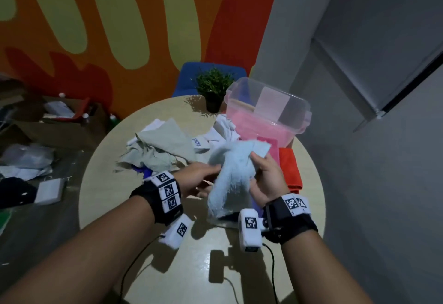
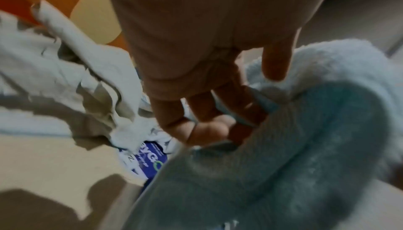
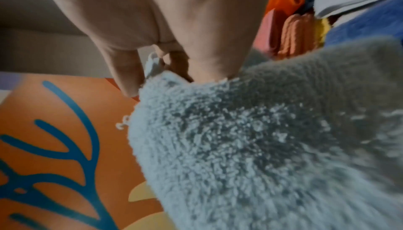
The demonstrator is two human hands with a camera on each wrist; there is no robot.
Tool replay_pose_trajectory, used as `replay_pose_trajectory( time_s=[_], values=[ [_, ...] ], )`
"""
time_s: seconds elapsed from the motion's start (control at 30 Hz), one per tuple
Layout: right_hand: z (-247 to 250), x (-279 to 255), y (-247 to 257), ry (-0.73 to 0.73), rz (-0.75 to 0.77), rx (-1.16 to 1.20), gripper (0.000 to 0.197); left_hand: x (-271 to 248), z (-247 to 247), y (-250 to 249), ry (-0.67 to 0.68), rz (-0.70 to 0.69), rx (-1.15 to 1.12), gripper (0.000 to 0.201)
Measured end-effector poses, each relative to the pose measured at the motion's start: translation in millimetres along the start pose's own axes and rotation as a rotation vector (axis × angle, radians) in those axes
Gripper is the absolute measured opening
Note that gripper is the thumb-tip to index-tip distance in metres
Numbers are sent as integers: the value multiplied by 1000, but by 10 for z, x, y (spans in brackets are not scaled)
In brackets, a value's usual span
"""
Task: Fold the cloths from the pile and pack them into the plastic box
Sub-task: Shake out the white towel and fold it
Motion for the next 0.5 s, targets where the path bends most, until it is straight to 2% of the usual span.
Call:
replay_pose_trajectory(
  time_s=[0.07,0.17,0.27,0.37,0.5],
  values=[
    [-79,18,125,23,81,-148,35,12,-12,-4,-42,-74,-13,35],
    [-152,20,238,35,174,-335,22,-62,-45,-270,-184,-247,-206,29],
    [-180,-11,351,54,203,-335,26,-121,-28,-481,-199,-354,-328,24],
    [-181,-19,436,58,259,-419,16,-170,-9,-564,-187,-405,-272,14],
    [-123,-12,548,-70,299,-382,18,-206,162,-661,-320,-519,-294,13]
  ],
)
Point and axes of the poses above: each hand's wrist, its own x-axis towards the middle knuckle, its own z-axis out of the back of the hand, y = z × x, the point moved 1 cm from there along x, towards the middle knuckle, and after that the axes turned 6 degrees about y, right-handed, at the moved point
